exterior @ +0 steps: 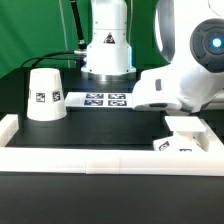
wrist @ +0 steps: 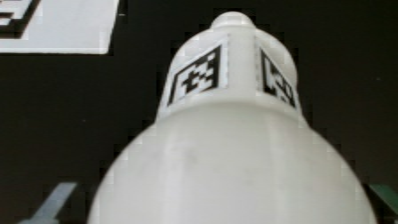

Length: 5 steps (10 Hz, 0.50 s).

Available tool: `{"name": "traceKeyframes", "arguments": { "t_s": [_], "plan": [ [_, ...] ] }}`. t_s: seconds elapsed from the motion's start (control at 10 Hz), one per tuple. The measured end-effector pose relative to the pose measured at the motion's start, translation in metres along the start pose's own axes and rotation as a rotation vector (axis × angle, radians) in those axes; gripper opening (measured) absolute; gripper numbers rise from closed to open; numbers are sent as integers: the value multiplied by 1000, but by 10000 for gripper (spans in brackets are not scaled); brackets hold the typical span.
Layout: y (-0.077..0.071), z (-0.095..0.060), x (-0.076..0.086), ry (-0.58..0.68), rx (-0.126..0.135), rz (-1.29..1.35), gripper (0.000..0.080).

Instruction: Assemble lamp

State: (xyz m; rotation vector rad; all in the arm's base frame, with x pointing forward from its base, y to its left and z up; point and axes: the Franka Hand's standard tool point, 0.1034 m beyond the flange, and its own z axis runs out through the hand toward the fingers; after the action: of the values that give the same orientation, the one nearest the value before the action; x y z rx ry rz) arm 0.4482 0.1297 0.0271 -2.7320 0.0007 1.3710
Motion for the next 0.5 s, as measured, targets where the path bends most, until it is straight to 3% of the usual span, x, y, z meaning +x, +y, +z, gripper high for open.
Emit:
{"name": "traceKeyframes", "arguments": {
  "t_s": [0.3, 0.5],
  "plan": [
    [12, -37, -26, -12, 24, -21, 577],
    [16, -56, -31, 55, 36, -19, 578]
  ]
}}
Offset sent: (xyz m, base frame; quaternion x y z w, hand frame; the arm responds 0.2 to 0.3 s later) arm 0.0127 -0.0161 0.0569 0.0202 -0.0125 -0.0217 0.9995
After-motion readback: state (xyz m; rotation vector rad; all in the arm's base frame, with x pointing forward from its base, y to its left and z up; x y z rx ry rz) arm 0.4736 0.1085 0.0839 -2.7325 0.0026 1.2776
